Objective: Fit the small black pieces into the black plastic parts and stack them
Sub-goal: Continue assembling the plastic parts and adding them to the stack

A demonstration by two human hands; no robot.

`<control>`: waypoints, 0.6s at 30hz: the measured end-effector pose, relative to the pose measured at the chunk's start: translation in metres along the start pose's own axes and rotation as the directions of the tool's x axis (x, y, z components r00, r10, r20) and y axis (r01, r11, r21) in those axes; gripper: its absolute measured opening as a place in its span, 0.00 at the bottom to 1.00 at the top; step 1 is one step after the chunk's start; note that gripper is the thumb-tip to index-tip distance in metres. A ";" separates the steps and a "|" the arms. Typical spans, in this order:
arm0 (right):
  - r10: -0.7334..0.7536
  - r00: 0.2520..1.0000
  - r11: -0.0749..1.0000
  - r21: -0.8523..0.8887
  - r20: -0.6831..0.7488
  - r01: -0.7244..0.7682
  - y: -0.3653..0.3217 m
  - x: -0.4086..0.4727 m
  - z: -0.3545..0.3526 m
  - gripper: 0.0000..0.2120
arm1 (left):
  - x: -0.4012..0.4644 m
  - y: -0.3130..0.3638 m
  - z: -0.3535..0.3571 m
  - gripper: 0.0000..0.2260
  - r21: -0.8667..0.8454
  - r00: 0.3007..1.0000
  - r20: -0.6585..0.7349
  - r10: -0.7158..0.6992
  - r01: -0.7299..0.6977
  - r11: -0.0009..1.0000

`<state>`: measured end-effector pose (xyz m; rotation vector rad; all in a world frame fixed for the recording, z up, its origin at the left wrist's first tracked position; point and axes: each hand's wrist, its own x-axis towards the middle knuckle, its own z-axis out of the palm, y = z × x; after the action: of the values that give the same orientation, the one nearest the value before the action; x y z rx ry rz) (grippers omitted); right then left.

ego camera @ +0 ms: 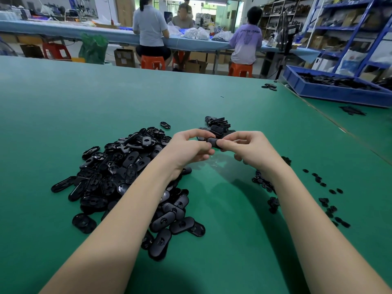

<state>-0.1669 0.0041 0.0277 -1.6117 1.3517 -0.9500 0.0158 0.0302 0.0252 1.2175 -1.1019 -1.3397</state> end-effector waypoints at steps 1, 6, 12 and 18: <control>0.003 1.000 1.000 0.012 0.015 -0.004 0.001 0.000 0.001 0.10 | 0.000 -0.001 0.001 0.10 -0.007 1.000 -0.003 0.001 -0.001 1.000; -0.014 1.000 1.000 0.022 0.027 0.013 0.001 -0.001 0.006 0.09 | 0.000 -0.003 0.002 0.09 -0.004 1.000 -0.010 0.022 -0.022 1.000; -0.035 0.999 0.999 -0.027 0.022 0.036 0.000 0.003 0.009 0.04 | 0.001 -0.004 0.001 0.08 0.037 0.999 -0.028 0.045 -0.044 0.998; -0.045 0.999 0.997 -0.057 0.019 0.046 0.003 0.005 0.011 0.04 | 0.000 -0.008 0.001 0.08 0.097 0.998 -0.028 0.057 -0.054 0.994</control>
<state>-0.1577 0.0005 0.0207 -1.6964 1.3466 -0.9296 0.0146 0.0311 0.0175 1.2637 -1.1813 -1.2344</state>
